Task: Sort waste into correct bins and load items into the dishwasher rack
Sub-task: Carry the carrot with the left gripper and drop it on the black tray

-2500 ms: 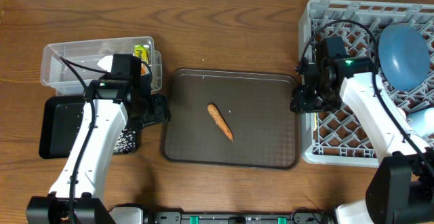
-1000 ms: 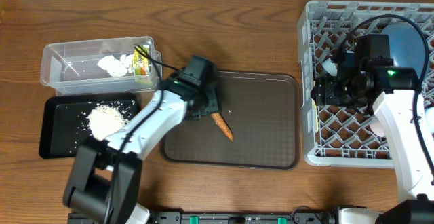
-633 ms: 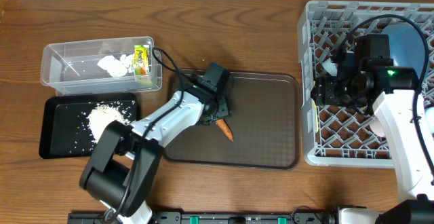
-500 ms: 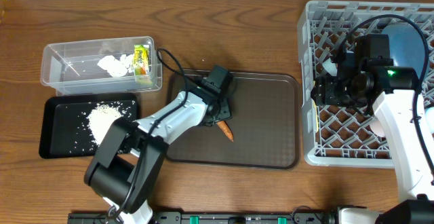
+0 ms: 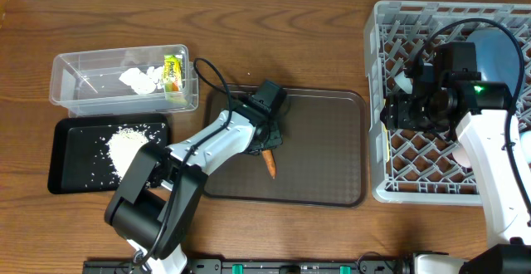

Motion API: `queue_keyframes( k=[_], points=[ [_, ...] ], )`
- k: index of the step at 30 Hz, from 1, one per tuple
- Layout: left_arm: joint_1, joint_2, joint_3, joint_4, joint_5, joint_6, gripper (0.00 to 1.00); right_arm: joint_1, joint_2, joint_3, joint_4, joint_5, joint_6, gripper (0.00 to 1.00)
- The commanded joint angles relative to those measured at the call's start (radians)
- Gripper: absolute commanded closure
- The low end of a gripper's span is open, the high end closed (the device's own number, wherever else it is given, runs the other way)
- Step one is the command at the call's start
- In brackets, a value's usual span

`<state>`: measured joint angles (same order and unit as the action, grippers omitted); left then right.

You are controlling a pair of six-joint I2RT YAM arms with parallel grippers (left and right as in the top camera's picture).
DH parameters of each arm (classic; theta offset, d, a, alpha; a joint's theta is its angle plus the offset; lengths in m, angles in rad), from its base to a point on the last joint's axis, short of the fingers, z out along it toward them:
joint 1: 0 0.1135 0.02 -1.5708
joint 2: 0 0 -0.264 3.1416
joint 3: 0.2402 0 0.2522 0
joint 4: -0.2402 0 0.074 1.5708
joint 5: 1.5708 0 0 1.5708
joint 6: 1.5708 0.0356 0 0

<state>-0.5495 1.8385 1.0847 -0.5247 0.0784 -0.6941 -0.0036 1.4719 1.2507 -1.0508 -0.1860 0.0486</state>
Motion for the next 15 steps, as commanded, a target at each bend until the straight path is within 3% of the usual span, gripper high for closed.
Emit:
queue_keyframes(
  k=[1, 8, 15],
  points=[
    [0.051, -0.044, 0.0, -0.051, -0.025, 0.064, 0.85, -0.002, 0.0, 0.01, 0.0, 0.003, 0.006, 0.28],
    [0.276, -0.253, 0.0, -0.175, -0.047, 0.167, 0.85, -0.005, 0.0, 0.01, -0.007, 0.029, 0.006, 0.28],
    [0.631, -0.431, 0.0, -0.291, -0.151, 0.221, 0.84, -0.004, 0.0, 0.01, -0.013, 0.04, 0.003, 0.27]
  ],
)
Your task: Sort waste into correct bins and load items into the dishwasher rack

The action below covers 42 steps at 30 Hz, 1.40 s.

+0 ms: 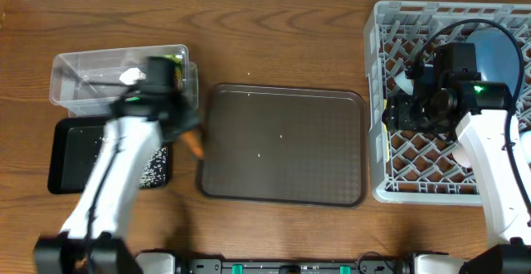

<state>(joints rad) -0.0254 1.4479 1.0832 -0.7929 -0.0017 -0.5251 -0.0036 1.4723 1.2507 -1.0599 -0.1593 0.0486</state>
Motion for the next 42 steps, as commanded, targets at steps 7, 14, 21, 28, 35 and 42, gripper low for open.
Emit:
queue_keyframes(
  k=[7, 14, 21, 28, 35, 42],
  points=[
    [0.446, -0.04, 0.001, -0.024, -0.071, 0.055, 0.84, -0.005, 0.0, 0.01, -0.008, 0.013, 0.003, 0.27],
    [0.645, 0.047, 0.001, 0.027, -0.07, 0.019, 0.86, -0.004, 0.0, 0.01, -0.01, 0.013, 0.003, 0.27],
    [0.684, 0.2, 0.001, 0.073, -0.071, 0.012, 0.84, -0.005, 0.0, 0.01, -0.018, 0.013, 0.003, 0.27],
    [0.684, 0.34, 0.001, 0.076, -0.071, 0.013, 0.84, -0.005, 0.0, 0.01, -0.033, 0.013, 0.002, 0.27],
    [0.684, 0.355, 0.001, 0.08, -0.071, 0.013, 0.68, -0.005, 0.0, 0.01, -0.037, 0.013, 0.003, 0.27],
    [0.684, 0.355, 0.001, 0.075, -0.051, 0.016, 0.51, -0.004, 0.0, 0.01, -0.037, 0.013, 0.002, 0.23]
  ],
)
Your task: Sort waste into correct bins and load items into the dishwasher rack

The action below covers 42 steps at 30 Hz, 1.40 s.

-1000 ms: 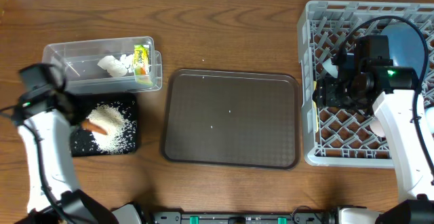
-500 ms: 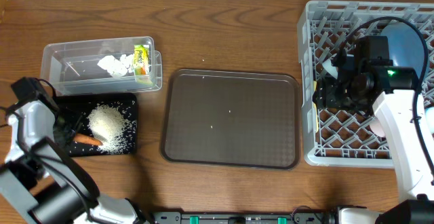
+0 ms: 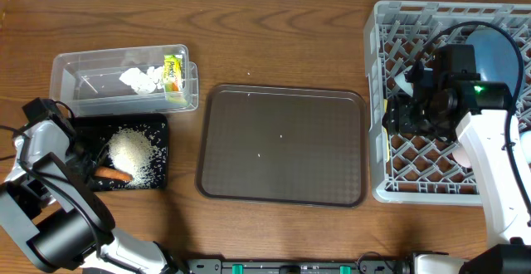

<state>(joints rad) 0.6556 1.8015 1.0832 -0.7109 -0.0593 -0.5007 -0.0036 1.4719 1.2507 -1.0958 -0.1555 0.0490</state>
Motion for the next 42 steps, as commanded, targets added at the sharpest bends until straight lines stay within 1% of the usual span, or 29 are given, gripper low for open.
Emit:
queue_keyframes(
  k=[1, 2, 6, 7, 10, 12, 15, 17, 18, 21, 22, 23, 25, 27, 31, 33, 34, 37, 39, 42],
  points=[
    [0.003, 0.0, 0.002, -0.011, 0.018, -0.008, 0.48, -0.005, 0.0, 0.01, 0.0, 0.01, 0.002, 0.23],
    [0.003, -0.003, 0.003, -0.014, 0.025, -0.009, 0.44, -0.004, 0.0, 0.01, 0.0, 0.01, 0.002, 0.22],
    [0.002, -0.061, 0.018, -0.032, 0.044, -0.009, 0.4, -0.004, 0.0, 0.01, 0.0, 0.009, 0.002, 0.15],
    [0.002, -0.082, 0.024, -0.033, 0.065, -0.008, 0.39, -0.004, 0.0, 0.01, 0.0, 0.01, 0.002, 0.13],
    [-0.01, -0.172, 0.028, -0.032, 0.15, -0.007, 0.37, -0.004, 0.0, 0.01, 0.019, 0.008, 0.003, 0.11],
    [-0.037, -0.237, 0.028, -0.023, 0.206, 0.026, 0.34, -0.003, 0.0, 0.01, 0.053, -0.019, 0.004, 0.1],
    [-0.13, -0.323, 0.028, 0.003, 0.287, 0.095, 0.29, 0.001, 0.002, 0.01, 0.153, -0.132, 0.029, 0.07],
    [-0.235, -0.372, 0.028, 0.017, 0.296, 0.161, 0.25, 0.013, 0.007, 0.01, 0.227, -0.197, 0.029, 0.01],
    [-0.285, -0.389, 0.028, 0.016, 0.295, 0.195, 0.21, 0.02, 0.01, 0.01, 0.251, -0.207, 0.029, 0.01],
    [-0.453, -0.425, 0.028, -0.041, 0.295, 0.316, 0.15, 0.039, 0.026, 0.01, 0.271, -0.188, 0.024, 0.01],
    [-0.516, -0.43, 0.028, -0.096, 0.295, 0.366, 0.14, 0.039, 0.033, 0.01, 0.254, -0.155, 0.024, 0.01],
    [-0.559, -0.431, 0.028, -0.143, 0.295, 0.391, 0.13, 0.036, 0.039, 0.01, 0.227, -0.114, 0.024, 0.01],
    [-0.633, -0.429, 0.028, -0.246, 0.294, 0.403, 0.12, 0.028, 0.05, 0.01, 0.162, -0.04, 0.024, 0.01],
    [-0.674, -0.429, 0.028, -0.336, 0.295, 0.402, 0.12, 0.016, 0.053, 0.01, 0.096, -0.006, 0.013, 0.01],
    [-0.685, -0.433, 0.028, -0.494, 0.295, 0.4, 0.13, 0.001, 0.048, 0.01, -0.001, -0.002, 0.009, 0.01],
    [-0.685, -0.449, 0.028, -0.54, 0.296, 0.401, 0.17, -0.001, 0.038, 0.01, -0.039, -0.002, 0.009, 0.01],
    [-0.686, -0.467, 0.028, -0.551, 0.296, 0.412, 0.19, -0.002, 0.029, 0.01, -0.055, -0.002, 0.009, 0.01],
    [-0.685, -0.557, 0.025, -0.541, 0.294, 0.423, 0.2, -0.002, -0.014, -0.001, -0.069, -0.001, 0.009, 0.01],
    [-0.686, -0.648, 0.018, -0.507, 0.294, 0.438, 0.2, -0.002, -0.064, -0.027, -0.043, -0.002, 0.009, 0.01],
    [-0.686, -0.828, -0.004, -0.438, 0.266, 0.442, 0.2, -0.002, -0.185, -0.111, 0.048, -0.002, 0.009, 0.01]
  ],
)
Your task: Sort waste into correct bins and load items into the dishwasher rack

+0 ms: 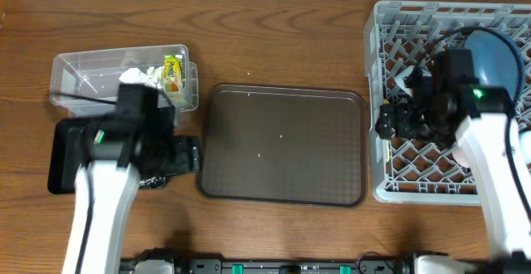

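In the overhead view my left arm lies across the black tray (pixel 60 154). It hides most of the tray's contents. My left gripper (pixel 186 154) is at the tray's right edge, pointing at the brown serving tray (pixel 282 145), which is bare. It is blurred, so its jaws are unreadable. The clear bin (pixel 83 83) holds crumpled white paper (pixel 141 75) and a yellow-green wrapper (pixel 172 70). My right gripper (pixel 388 123) hovers at the left wall of the grey dishwasher rack (pixel 377 25); its jaws cannot be made out.
A blue bowl (pixel 495 54) sits at the back right of the rack, and a small white item (pixel 404 81) by its left side. Black cables loop over the rack. The wooden table (pixel 274 41) runs behind the trays.
My left arm was at the far left of the black tray, with a carrot lying in it. Now the arm covers the tray, gripper at its right edge. My right gripper shifted slightly left.
My left gripper was on a carrot on the brown tray. Then it held the carrot beside the black tray. Later the carrot lay in the black tray by the rice, gripper off to the left. Now the arm lies over that tray. The right arm stayed at the rack.
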Motion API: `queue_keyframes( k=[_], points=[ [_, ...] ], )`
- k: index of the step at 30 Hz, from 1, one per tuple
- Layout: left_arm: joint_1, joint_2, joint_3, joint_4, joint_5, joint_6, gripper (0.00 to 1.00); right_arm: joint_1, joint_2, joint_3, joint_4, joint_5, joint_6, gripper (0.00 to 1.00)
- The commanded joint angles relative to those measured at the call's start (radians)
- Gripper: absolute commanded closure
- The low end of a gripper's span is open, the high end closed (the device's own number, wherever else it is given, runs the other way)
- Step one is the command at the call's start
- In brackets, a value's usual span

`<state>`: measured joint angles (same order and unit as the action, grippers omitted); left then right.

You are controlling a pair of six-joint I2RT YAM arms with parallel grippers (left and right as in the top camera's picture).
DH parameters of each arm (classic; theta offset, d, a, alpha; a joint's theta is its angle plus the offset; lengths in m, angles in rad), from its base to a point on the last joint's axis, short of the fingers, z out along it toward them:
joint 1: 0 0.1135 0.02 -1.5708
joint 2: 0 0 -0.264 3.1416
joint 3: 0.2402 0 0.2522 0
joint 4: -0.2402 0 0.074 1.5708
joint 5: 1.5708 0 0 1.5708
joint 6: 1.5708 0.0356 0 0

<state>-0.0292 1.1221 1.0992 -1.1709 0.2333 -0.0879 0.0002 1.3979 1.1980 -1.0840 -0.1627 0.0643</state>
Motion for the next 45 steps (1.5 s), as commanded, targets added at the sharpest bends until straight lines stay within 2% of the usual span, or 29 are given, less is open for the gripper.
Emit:
queue_keyframes(
  k=[1, 5, 6, 8, 13, 16, 45],
  points=[
    [-0.001, -0.207, -0.029, 0.039, -0.046, 0.029, 0.2, -0.005, -0.164, -0.1, 0.073, 0.005, -0.006, 0.01],
    [0.0, -0.481, -0.062, 0.082, -0.152, 0.023, 0.18, -0.006, -0.41, -0.284, 0.199, 0.006, 0.0, 0.01],
    [0.0, -0.554, -0.064, 0.08, -0.176, 0.023, 0.1, -0.006, -0.484, -0.338, 0.223, 0.011, 0.014, 0.01],
    [0.0, -0.663, -0.064, 0.082, -0.195, 0.024, 0.08, -0.006, -0.616, -0.426, 0.243, 0.037, 0.021, 0.01],
    [0.0, -0.822, -0.064, 0.116, -0.193, 0.024, 0.07, -0.006, -0.826, -0.551, 0.254, 0.058, 0.021, 0.01],
    [0.0, -0.867, -0.064, 0.11, -0.193, 0.024, 0.07, -0.006, -0.89, -0.594, 0.254, 0.057, 0.022, 0.01],
    [0.0, -0.876, -0.064, 0.098, -0.193, 0.024, 0.06, -0.006, -0.9, -0.612, 0.211, 0.055, 0.021, 0.01]
  ],
)
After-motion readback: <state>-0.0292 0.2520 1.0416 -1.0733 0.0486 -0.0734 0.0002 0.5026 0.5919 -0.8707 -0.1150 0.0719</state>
